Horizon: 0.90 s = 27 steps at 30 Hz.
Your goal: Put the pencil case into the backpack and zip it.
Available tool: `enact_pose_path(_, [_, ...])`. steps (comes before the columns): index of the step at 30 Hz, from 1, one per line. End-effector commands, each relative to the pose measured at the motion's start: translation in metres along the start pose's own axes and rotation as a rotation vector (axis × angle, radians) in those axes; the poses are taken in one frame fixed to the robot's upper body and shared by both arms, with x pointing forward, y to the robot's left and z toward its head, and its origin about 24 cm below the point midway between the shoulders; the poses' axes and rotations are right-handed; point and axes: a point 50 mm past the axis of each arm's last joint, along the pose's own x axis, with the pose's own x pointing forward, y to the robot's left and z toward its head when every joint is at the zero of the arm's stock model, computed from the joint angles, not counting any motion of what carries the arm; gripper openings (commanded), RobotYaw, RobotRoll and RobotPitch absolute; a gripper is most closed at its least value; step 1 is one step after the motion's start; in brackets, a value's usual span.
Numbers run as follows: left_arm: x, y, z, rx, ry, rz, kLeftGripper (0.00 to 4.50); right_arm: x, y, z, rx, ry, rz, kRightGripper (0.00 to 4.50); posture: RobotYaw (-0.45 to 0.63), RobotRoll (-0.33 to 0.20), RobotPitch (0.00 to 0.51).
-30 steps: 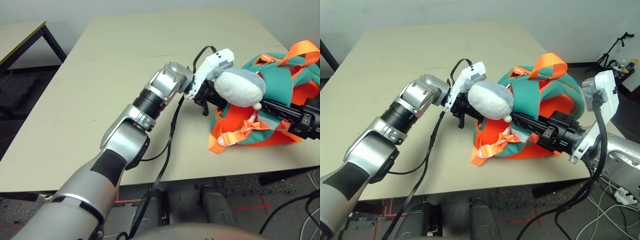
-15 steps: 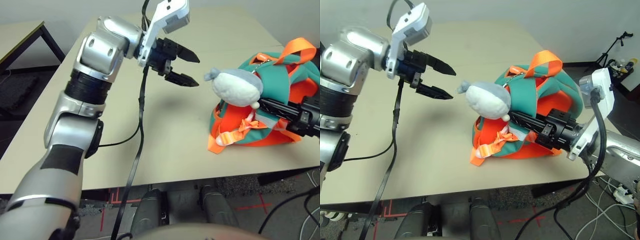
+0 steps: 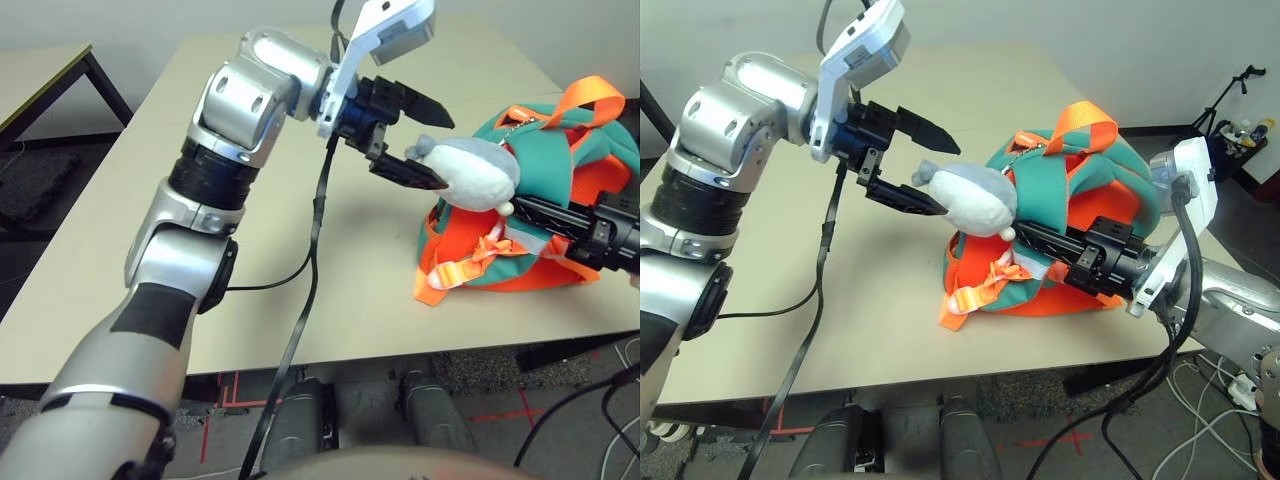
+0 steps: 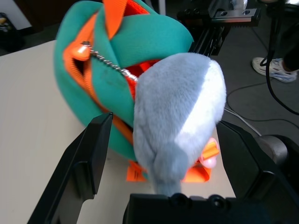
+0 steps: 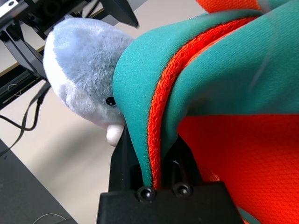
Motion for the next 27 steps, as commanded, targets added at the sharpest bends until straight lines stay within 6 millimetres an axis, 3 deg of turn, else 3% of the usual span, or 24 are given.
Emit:
enact_pose_path(1, [0.006, -0.001, 0.000, 0.002, 0.002, -0.016, 4.50, 0.003, 0.009, -0.001, -0.007, 0.004, 0.044, 0.20, -0.14, 0.000, 0.055])
enact_pose_path(2, [0.008, -0.002, 0.000, 0.000, -0.005, -0.026, 4.50, 0.003, 0.009, -0.001, -0.007, 0.004, 0.044, 0.20, -0.14, 0.000, 0.056])
enact_pose_path(5, [0.008, -0.002, 0.000, -0.014, -0.008, -0.018, 3.89, 0.003, 0.009, -0.001, -0.006, 0.002, 0.043, 0.20, -0.14, 0.000, 0.058])
enact_pose_path(13, [0.001, 0.004, 0.004, -0.030, -0.052, 0.057, 1.10, 0.004, 0.009, -0.003, 0.003, 0.003, 0.044, 0.20, -0.13, 0.000, 0.065])
enact_pose_path(16, [-0.011, 0.010, 0.013, -0.132, -0.147, 0.118, 0.30, 0.004, 0.008, -0.004, 0.007, 0.005, 0.042, 0.20, -0.13, 0.000, 0.066])
enact_pose_path(22, [-0.049, 0.018, 0.019, -0.381, -0.325, 0.271, 0.21, 0.003, 0.009, -0.008, 0.017, 0.007, 0.039, 0.20, -0.13, 0.000, 0.069])
enact_pose_path(27, [-0.084, 0.019, 0.010, -0.654, -0.467, 0.387, 0.21, 0.004, 0.010, -0.012, 0.028, 0.008, 0.038, 0.20, -0.13, 0.000, 0.071])
